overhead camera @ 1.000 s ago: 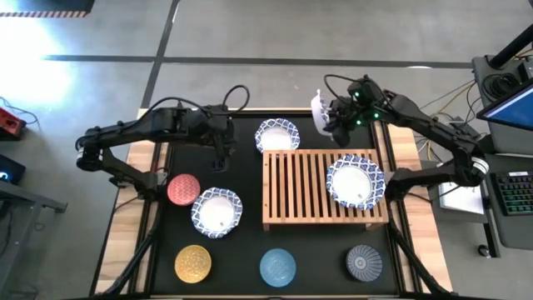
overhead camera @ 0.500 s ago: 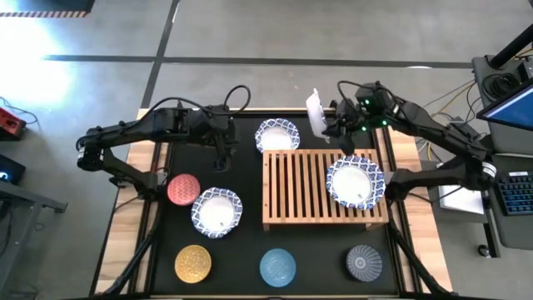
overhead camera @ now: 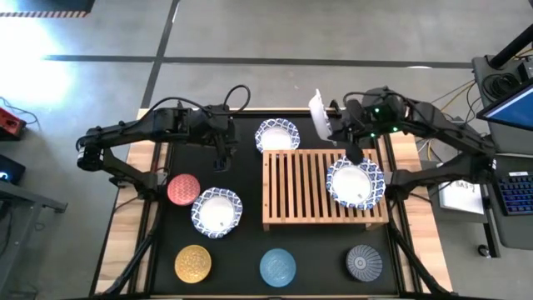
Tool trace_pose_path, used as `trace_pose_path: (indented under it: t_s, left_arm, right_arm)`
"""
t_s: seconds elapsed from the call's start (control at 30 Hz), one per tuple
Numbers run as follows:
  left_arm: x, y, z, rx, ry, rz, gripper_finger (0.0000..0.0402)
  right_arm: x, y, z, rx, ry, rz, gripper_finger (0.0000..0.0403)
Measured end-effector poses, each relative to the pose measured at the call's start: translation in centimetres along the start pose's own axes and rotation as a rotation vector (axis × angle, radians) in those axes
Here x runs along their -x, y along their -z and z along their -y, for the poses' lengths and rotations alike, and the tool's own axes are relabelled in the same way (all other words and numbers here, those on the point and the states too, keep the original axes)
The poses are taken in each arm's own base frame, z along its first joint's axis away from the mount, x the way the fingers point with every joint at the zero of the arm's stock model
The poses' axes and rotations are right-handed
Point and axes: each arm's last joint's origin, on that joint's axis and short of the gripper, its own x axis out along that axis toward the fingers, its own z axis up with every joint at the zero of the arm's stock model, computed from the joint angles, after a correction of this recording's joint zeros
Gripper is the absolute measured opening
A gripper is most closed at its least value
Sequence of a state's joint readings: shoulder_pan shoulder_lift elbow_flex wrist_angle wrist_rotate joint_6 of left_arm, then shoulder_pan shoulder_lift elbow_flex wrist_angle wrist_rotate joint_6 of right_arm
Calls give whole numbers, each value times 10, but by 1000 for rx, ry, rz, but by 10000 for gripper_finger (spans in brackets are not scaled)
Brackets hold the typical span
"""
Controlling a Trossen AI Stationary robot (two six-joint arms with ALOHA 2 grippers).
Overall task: Place and stack bowls onto a shelf
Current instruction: Stack the top right big white and blue bowl on top of the big white and blue bowl
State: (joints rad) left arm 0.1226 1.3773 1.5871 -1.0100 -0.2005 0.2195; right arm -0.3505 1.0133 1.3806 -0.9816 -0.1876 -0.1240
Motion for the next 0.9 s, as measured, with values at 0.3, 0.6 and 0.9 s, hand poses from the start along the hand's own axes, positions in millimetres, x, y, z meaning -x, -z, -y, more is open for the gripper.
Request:
trace_pose_path:
  t_s: [0.3, 0.6, 0.9]
  left_arm:
    - [0, 0, 0, 0, 0, 0, 174]
    - [0, 0, 0, 1, 0, 2, 174]
    - [0, 0, 0, 27, -1, 1, 174]
  right_arm:
    - [5, -7, -17, 39, 131, -286, 9]
    - [1, -12, -37, 23, 120, -473, 9]
    - [-3, -24, -62, 60, 78, -486, 9]
